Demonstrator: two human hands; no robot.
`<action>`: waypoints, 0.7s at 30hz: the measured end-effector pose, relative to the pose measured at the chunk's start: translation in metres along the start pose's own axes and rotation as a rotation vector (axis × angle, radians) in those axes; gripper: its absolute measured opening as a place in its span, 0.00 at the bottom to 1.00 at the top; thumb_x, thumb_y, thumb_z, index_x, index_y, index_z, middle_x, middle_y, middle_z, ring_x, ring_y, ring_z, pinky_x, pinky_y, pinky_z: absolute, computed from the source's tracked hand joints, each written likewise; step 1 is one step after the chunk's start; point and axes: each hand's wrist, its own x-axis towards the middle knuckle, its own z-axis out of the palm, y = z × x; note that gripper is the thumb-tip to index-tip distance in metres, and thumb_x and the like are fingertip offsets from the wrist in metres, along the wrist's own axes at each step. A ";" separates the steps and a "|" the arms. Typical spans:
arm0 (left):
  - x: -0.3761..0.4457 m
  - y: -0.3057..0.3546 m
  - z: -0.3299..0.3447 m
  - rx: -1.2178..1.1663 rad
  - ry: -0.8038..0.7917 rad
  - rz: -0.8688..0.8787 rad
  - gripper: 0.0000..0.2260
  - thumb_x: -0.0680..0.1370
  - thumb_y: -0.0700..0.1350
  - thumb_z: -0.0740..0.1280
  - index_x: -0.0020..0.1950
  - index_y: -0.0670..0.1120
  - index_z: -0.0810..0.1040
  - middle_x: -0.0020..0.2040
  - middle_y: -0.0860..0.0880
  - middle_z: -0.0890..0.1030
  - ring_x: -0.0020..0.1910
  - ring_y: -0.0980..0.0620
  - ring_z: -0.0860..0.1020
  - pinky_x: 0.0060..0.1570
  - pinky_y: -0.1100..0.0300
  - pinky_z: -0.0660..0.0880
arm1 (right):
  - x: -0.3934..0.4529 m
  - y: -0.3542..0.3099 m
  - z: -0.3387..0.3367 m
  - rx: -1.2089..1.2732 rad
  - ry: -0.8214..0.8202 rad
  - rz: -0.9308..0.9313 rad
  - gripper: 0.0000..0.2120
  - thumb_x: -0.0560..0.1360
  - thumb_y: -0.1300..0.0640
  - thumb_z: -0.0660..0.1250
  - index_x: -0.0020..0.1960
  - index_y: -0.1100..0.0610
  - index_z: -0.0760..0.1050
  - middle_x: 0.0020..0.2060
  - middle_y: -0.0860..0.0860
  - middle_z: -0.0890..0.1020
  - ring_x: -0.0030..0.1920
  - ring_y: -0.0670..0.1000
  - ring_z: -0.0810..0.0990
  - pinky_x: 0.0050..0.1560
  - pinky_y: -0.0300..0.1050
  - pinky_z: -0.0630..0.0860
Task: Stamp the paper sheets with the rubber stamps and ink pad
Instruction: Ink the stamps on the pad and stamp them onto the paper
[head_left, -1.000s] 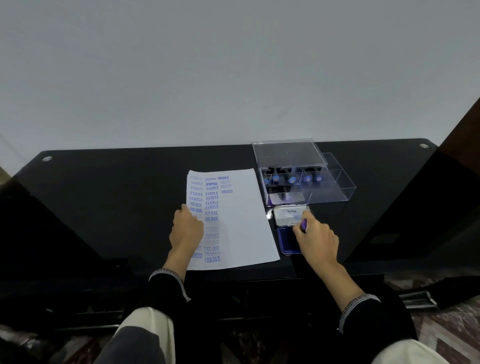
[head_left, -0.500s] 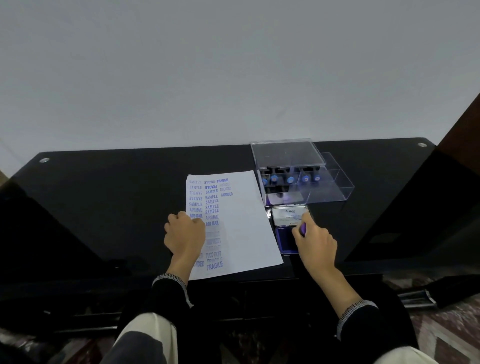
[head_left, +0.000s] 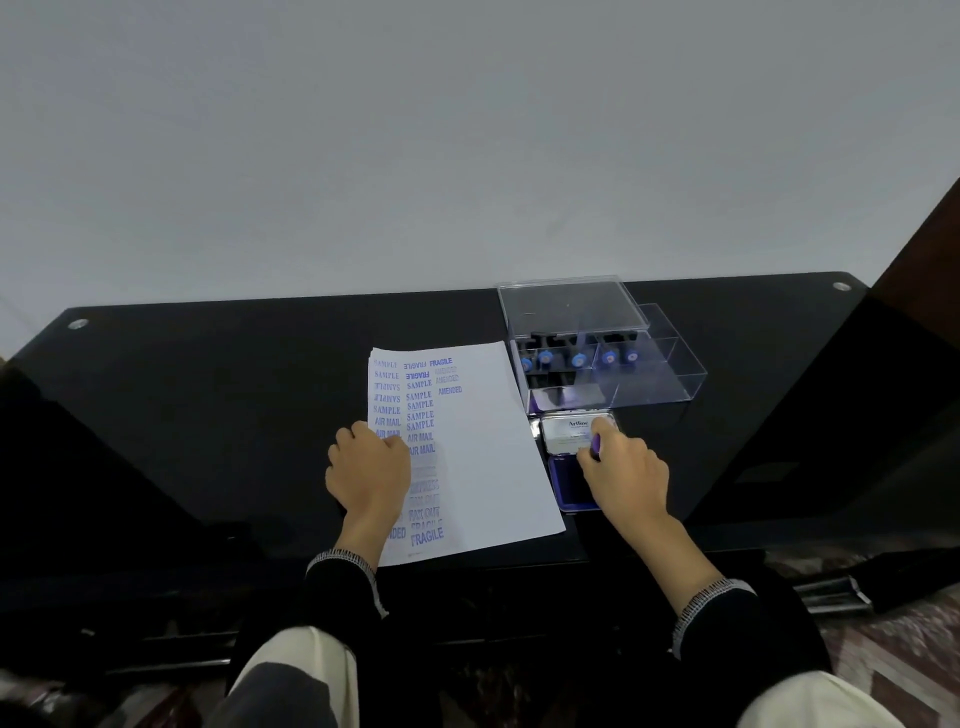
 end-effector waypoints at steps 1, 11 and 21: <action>0.000 0.000 0.000 -0.003 -0.007 0.000 0.11 0.80 0.47 0.60 0.55 0.41 0.72 0.53 0.44 0.73 0.49 0.47 0.72 0.44 0.51 0.69 | 0.000 0.000 -0.001 0.029 0.002 0.010 0.08 0.78 0.55 0.61 0.43 0.53 0.63 0.36 0.51 0.75 0.37 0.55 0.74 0.37 0.45 0.68; 0.000 -0.006 0.001 0.007 -0.070 0.006 0.26 0.81 0.52 0.58 0.77 0.44 0.59 0.58 0.44 0.70 0.51 0.47 0.73 0.45 0.53 0.72 | -0.005 -0.001 -0.002 -0.002 0.024 0.016 0.05 0.79 0.54 0.59 0.47 0.53 0.65 0.37 0.51 0.74 0.37 0.54 0.71 0.38 0.45 0.65; 0.011 -0.014 0.000 0.004 0.021 0.211 0.18 0.78 0.48 0.63 0.67 0.46 0.71 0.64 0.47 0.71 0.62 0.46 0.69 0.62 0.49 0.64 | -0.003 -0.022 -0.011 0.233 0.122 -0.016 0.10 0.78 0.53 0.62 0.42 0.55 0.66 0.31 0.49 0.74 0.32 0.51 0.74 0.33 0.45 0.68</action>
